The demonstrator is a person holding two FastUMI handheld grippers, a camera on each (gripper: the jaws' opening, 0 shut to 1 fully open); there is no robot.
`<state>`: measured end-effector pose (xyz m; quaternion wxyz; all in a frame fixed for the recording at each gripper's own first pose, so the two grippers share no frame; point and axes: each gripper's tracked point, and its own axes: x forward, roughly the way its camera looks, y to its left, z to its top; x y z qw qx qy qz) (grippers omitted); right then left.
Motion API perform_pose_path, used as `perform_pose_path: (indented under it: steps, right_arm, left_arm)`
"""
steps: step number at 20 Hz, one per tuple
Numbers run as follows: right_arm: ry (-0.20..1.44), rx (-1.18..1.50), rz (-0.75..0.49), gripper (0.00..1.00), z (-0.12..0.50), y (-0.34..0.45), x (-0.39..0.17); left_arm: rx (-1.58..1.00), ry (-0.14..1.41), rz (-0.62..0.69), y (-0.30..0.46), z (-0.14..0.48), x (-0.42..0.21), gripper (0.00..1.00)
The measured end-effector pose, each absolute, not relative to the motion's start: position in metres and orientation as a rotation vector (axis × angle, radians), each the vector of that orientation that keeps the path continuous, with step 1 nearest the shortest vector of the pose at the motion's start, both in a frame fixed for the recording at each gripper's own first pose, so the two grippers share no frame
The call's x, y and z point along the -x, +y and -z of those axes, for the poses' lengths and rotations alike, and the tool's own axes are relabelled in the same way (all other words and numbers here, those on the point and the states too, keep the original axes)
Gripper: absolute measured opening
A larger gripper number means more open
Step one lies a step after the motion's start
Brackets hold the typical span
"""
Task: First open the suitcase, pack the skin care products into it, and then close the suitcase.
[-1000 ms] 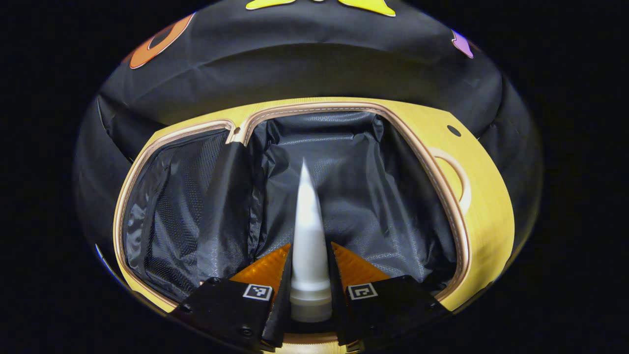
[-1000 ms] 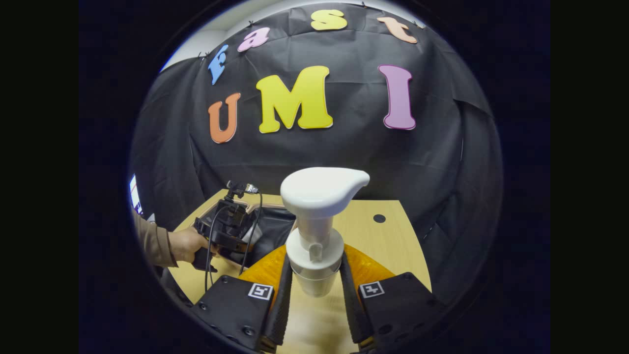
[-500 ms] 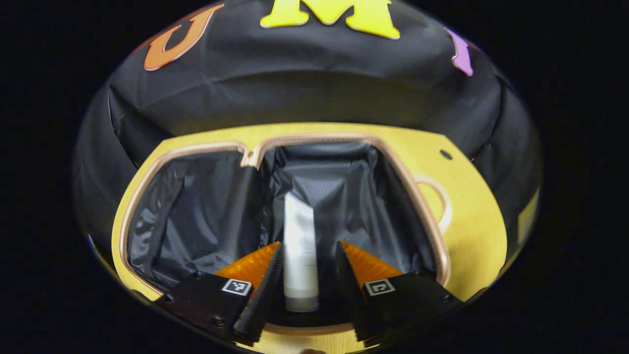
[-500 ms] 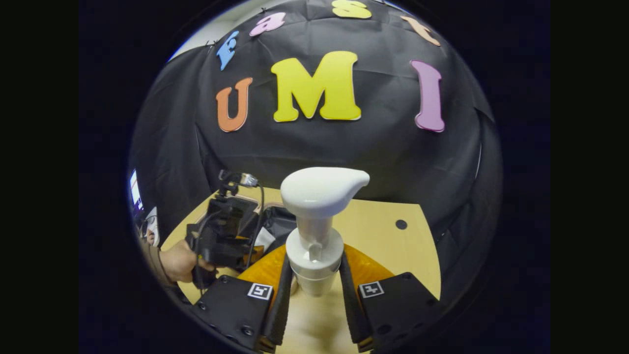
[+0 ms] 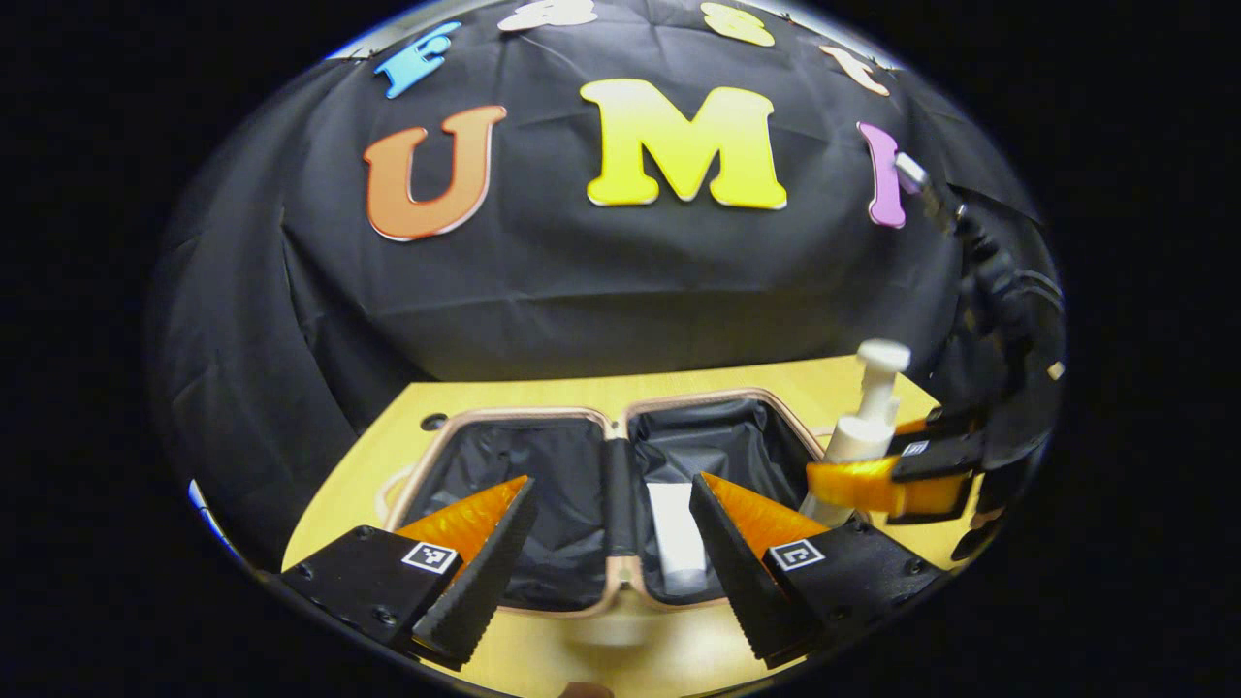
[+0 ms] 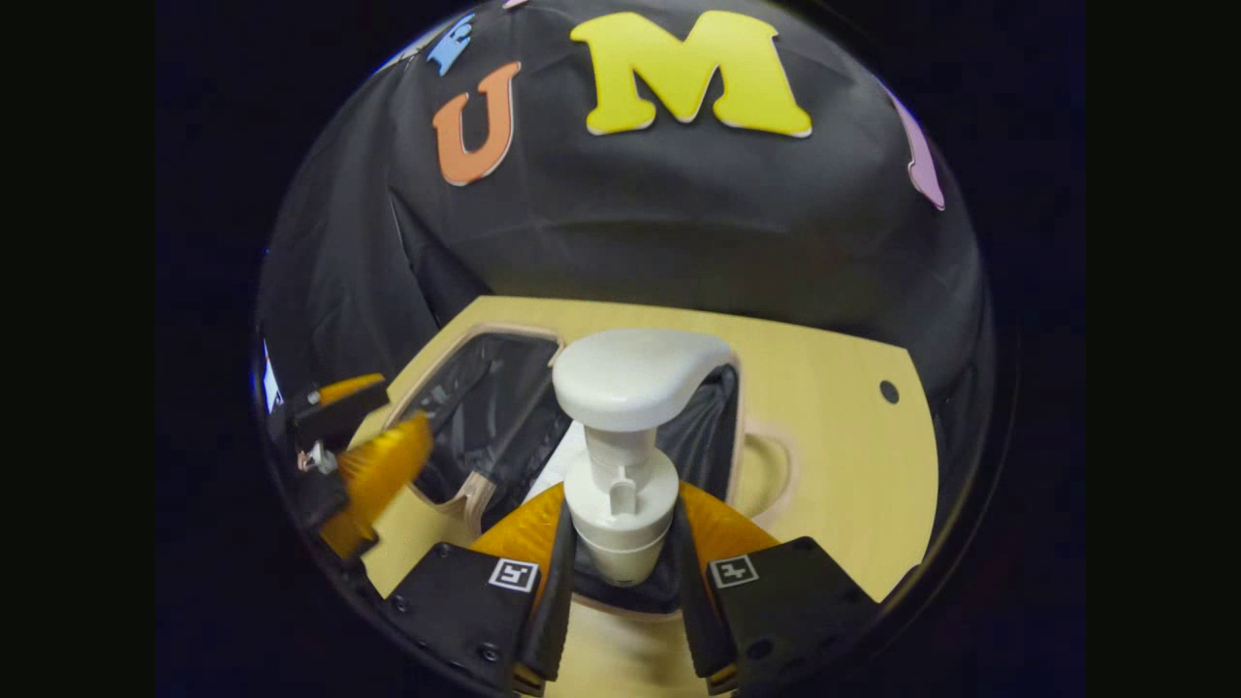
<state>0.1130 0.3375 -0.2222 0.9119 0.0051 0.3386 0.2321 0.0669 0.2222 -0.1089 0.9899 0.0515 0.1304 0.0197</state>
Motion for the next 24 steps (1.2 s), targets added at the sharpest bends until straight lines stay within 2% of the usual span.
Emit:
perform_pose_path:
  steps: [7,13,16,20,24]
  right_arm:
    - [0.818,-0.006,-0.398,0.47,0.261,0.363,-0.121]
    - [0.873,-0.081,-0.278,0.45,0.27,0.37,-0.158]
    - [0.907,-0.091,-0.205,0.47,0.285,0.37,-0.174]
    - [0.957,-0.048,-0.135,0.47,0.304,0.363,-0.182]
    - [1.022,-0.043,-0.105,0.47,0.325,0.361,-0.175]
  left_arm:
    - [-0.045,0.146,-0.163,0.314,0.082,-0.029,1.0]
    - [0.058,0.185,-0.32,0.413,0.106,-0.018,1.0]
    - [0.113,0.175,-0.394,0.461,0.109,-0.024,1.0]
    - [0.181,0.141,-0.451,0.504,0.105,-0.022,0.97]
    - [0.206,0.129,-0.456,0.524,0.11,-0.028,0.97]
